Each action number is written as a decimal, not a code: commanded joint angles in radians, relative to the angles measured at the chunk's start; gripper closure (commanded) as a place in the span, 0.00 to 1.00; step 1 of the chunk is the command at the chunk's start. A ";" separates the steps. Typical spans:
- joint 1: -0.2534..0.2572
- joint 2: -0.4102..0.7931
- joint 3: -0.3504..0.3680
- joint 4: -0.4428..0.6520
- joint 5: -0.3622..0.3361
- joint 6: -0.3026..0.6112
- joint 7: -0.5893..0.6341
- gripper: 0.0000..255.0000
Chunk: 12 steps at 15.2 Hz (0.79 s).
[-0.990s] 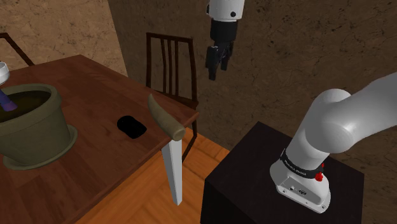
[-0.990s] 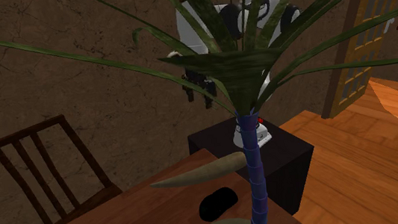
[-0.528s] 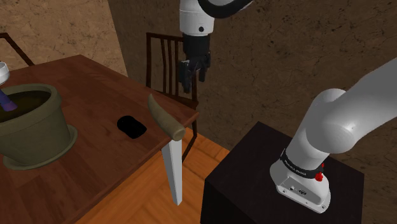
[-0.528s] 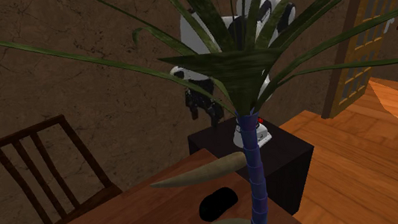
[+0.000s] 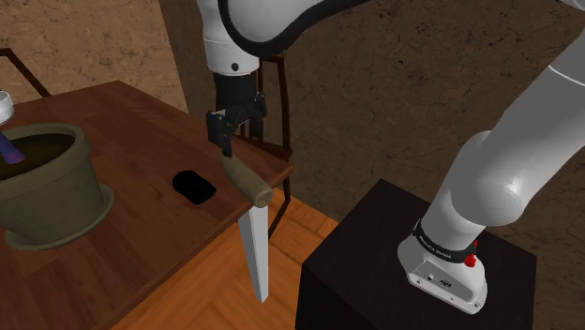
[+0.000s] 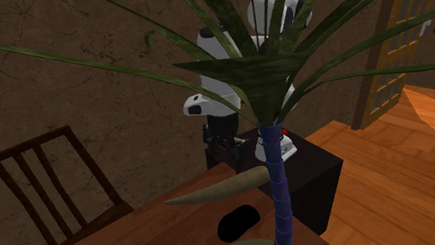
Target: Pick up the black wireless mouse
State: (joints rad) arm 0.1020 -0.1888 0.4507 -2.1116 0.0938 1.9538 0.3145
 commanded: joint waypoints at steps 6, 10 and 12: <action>0.043 0.273 0.082 0.218 -0.140 0.031 0.188 0.00; 0.090 0.404 0.091 0.340 -0.216 0.022 0.264 0.00; 0.091 0.411 0.088 0.321 -0.221 0.047 0.268 0.00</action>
State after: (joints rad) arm 0.1892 0.2118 0.5396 -1.7923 -0.1204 1.9927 0.5759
